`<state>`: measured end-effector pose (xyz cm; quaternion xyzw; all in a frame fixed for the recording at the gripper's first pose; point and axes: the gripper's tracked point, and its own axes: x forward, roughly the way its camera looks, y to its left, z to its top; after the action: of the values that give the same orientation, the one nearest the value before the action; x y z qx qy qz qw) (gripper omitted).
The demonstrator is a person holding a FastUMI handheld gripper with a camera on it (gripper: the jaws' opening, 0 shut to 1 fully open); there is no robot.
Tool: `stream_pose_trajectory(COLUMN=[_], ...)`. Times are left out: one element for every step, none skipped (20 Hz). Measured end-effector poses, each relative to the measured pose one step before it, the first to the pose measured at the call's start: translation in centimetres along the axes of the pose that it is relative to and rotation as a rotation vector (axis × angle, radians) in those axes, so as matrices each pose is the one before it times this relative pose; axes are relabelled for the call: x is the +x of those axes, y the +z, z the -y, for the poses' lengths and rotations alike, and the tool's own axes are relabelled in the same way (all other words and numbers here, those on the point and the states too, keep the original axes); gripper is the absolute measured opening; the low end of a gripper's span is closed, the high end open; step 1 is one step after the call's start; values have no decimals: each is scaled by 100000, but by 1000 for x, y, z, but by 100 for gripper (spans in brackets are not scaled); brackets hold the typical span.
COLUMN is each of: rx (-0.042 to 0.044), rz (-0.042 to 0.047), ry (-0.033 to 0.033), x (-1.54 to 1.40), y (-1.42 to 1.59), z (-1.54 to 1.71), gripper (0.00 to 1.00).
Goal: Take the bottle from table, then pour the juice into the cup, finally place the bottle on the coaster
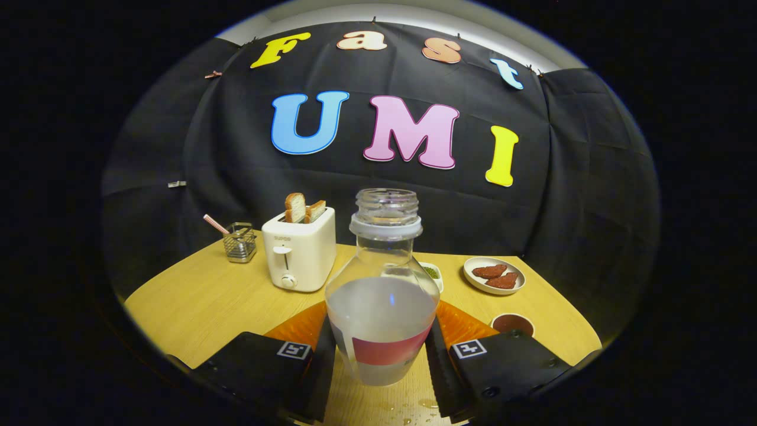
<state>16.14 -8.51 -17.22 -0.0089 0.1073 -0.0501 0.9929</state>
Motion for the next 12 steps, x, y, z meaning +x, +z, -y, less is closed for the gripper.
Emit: stream_pose_trajectory(rx=[76, -539, -819, -745, -451, -472, -323, 328, 885, 1177, 1165, 1201], rz=[-190, 54, 1024, 979, 817, 342, -82, -22, 278, 689, 692, -33], ry=[238, -186, -899, -511, -677, -764, -998, -516, -355, -51, -162, 245], x=[888, 751, 694, 703, 826, 946, 971, 1121, 1201, 1281, 1093, 769], y=[-95, -180, 69, 0, -45, -145, -130, -98, -51, 34, -33, -213], z=[-266, -86, 144, 116, 9, 45, 102, -83, -184, -181, -174, 51], gripper=[71, 72, 72, 72, 72, 73, 73, 73, 73, 73, 72, 73])
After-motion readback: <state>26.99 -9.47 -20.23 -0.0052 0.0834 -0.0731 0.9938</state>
